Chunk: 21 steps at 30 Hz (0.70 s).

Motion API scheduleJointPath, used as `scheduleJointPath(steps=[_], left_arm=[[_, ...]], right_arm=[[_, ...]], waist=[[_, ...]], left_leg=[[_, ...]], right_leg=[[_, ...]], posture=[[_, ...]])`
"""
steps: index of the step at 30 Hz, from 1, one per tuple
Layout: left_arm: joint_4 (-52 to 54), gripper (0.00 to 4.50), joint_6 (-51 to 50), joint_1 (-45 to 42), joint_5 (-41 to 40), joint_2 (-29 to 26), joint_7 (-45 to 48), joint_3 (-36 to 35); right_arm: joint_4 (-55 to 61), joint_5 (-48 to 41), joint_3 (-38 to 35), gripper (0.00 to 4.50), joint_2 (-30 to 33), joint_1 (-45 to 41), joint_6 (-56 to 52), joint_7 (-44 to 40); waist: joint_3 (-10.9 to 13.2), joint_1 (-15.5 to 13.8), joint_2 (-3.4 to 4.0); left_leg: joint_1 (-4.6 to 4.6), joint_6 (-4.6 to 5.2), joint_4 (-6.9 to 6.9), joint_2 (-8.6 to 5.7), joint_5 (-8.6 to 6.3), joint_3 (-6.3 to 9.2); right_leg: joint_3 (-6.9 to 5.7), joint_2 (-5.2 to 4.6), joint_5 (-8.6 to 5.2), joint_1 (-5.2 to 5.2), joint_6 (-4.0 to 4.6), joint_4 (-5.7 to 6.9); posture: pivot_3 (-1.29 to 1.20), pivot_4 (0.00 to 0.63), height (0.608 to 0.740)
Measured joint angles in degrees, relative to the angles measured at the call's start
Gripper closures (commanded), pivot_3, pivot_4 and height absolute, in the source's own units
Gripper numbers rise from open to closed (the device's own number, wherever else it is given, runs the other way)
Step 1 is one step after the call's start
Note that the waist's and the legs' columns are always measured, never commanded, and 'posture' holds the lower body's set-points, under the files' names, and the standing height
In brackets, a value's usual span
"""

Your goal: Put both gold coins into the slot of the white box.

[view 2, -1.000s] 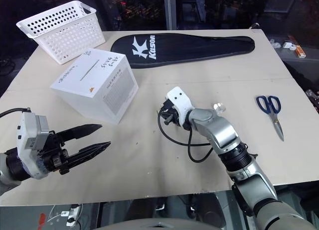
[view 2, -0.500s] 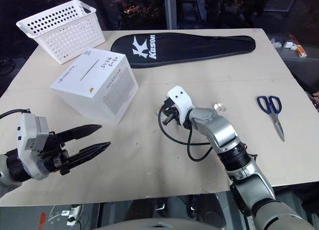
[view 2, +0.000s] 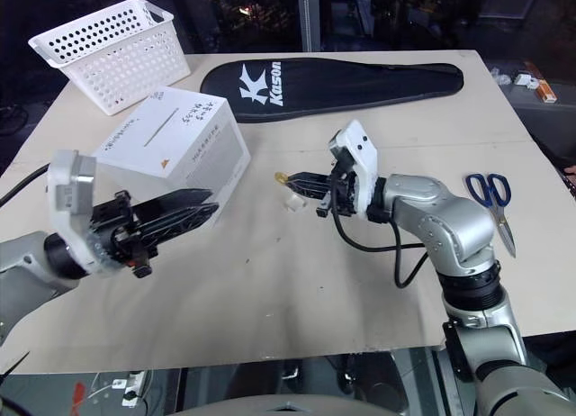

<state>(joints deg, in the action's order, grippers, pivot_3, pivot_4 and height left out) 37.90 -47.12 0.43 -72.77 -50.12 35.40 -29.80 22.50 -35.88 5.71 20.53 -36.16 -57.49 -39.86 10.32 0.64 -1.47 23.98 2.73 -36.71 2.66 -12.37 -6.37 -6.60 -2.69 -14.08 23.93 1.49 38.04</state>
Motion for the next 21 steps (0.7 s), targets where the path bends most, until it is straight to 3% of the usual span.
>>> scheduleJointPath(steps=[9, 20, 21], left_arm=[[-3.3, 2.76, -0.8, -11.6, -1.7, 0.3, -1.4, 10.0], [-3.8, 2.76, -1.3, -14.2, -3.9, 0.6, -2.8, 12.3], [-3.8, 3.03, -1.3, -14.2, -4.0, 0.6, -3.0, 12.3]], right_arm=[[4.0, -10.1, -2.7, 4.5, 1.7, -2.9, -3.3, -1.1], [5.1, -18.0, -4.0, 4.5, 2.8, -3.1, -3.8, -1.1], [5.1, -18.5, -4.0, 4.5, 2.8, -3.1, -3.8, -1.1]], waist=[[0.0, 0.0, 0.0], [0.0, 0.0, 0.0], [0.0, -0.1, 0.0]], left_leg=[[-0.01, 0.0, 0.04, -0.01, 0.02, -0.03], [0.0, -0.01, 0.04, -0.01, 0.03, -0.03], [0.0, -0.01, 0.04, -0.01, 0.03, -0.03]], right_leg=[[0.03, 0.03, 0.0, 0.0, 0.0, -0.02], [0.04, 0.03, 0.0, 0.0, 0.0, -0.03], [0.05, 0.03, 0.0, 0.0, 0.0, -0.02]], posture=[[0.0, 0.15, 0.738], [0.0, 0.15, 0.738], [0.0, 0.15, 0.738]])
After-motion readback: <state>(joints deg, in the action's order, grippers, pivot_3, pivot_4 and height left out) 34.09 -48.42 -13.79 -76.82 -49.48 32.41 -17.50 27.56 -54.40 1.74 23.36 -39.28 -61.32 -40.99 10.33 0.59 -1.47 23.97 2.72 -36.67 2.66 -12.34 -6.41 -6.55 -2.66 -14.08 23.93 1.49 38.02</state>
